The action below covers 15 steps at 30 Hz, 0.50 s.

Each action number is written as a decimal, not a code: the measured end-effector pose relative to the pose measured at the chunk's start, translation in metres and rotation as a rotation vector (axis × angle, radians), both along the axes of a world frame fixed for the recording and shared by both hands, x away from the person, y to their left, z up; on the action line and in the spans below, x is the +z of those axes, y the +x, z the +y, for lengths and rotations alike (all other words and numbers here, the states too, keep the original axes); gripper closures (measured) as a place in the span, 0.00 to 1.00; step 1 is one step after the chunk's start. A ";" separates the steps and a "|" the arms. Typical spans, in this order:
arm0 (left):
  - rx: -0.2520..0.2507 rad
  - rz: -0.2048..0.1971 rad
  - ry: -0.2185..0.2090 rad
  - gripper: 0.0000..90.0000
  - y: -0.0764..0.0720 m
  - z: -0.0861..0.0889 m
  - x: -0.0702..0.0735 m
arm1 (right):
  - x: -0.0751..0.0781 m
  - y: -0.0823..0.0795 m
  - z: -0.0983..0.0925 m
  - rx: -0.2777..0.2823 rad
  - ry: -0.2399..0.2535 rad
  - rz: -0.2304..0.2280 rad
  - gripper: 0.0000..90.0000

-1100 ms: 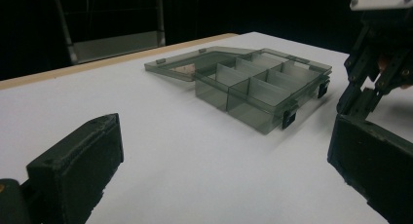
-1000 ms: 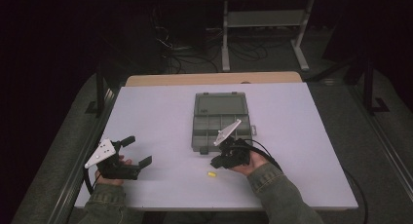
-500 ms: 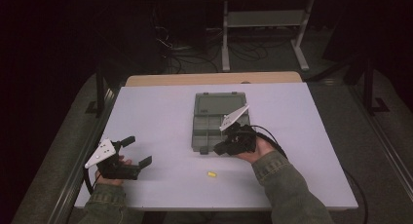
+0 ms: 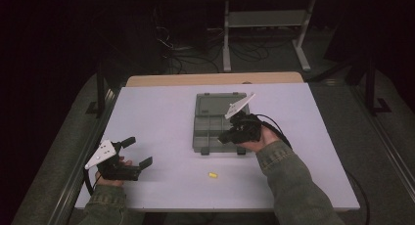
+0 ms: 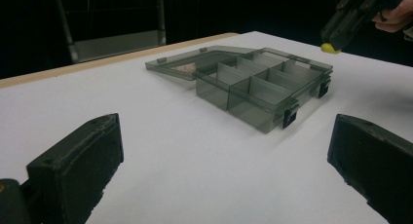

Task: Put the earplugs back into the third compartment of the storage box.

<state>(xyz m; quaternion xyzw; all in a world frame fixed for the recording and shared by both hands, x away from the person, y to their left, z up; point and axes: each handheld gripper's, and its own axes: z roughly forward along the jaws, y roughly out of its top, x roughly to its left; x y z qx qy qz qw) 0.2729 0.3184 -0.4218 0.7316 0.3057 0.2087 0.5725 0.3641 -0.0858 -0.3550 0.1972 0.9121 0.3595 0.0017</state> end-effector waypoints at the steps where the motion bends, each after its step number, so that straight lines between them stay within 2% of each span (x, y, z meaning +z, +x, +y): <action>1: 0.000 0.000 0.000 0.00 0.000 0.000 0.000 | 0.002 0.002 0.000 -0.003 -0.002 -0.002 0.91; 6: 0.000 0.002 -0.001 0.00 0.000 0.000 0.000 | 0.005 0.012 -0.003 -0.024 -0.010 -0.006 0.91; 11: 0.000 0.002 -0.003 0.00 -0.001 0.001 0.000 | 0.006 0.028 -0.010 -0.063 0.011 0.000 0.91; 15: -0.001 0.004 -0.001 0.00 0.000 0.000 0.000 | 0.004 0.035 -0.011 -0.073 0.014 0.010 0.90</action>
